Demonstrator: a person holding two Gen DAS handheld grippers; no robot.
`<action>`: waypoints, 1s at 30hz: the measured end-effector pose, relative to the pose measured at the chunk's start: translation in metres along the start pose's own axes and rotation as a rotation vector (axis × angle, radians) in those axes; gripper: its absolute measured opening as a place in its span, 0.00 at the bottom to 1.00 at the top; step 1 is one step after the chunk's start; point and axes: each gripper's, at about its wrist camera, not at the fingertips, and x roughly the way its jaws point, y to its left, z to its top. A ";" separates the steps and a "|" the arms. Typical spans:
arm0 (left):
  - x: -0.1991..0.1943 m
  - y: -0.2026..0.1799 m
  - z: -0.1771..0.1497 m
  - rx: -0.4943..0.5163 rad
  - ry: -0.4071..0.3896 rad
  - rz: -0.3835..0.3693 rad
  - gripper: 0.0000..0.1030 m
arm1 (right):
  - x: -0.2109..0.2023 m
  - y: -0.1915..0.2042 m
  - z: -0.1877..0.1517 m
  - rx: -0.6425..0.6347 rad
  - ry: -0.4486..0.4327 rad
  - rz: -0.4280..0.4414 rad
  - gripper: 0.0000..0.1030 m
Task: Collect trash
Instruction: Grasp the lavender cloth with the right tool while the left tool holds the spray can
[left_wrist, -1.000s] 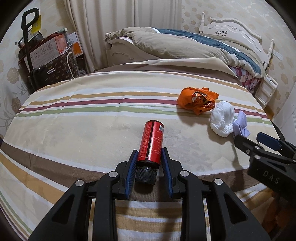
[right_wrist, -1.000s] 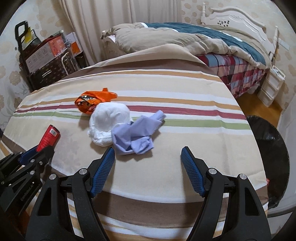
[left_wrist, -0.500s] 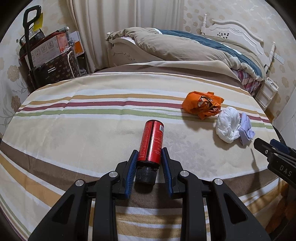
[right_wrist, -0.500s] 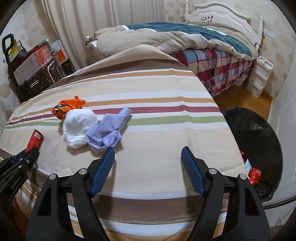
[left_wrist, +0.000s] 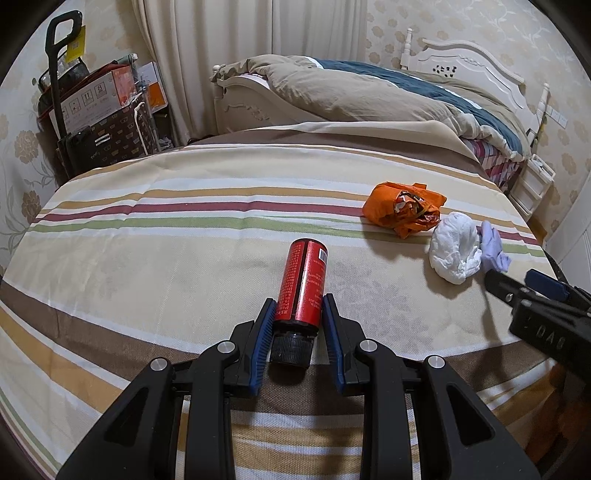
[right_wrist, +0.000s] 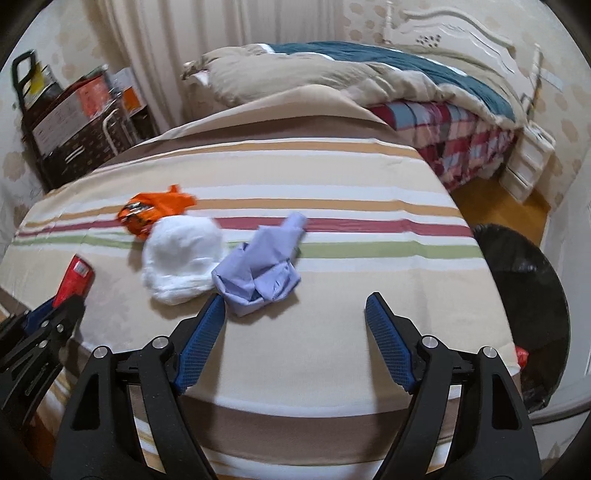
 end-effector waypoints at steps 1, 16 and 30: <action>0.000 0.000 0.000 0.000 0.000 0.000 0.28 | 0.000 -0.003 0.000 0.005 -0.001 -0.007 0.74; 0.003 0.000 0.005 -0.002 0.000 -0.001 0.28 | -0.009 -0.015 0.003 0.027 -0.020 0.011 0.75; 0.003 0.000 0.005 -0.003 -0.001 -0.002 0.28 | 0.015 -0.004 0.027 0.018 -0.007 0.010 0.59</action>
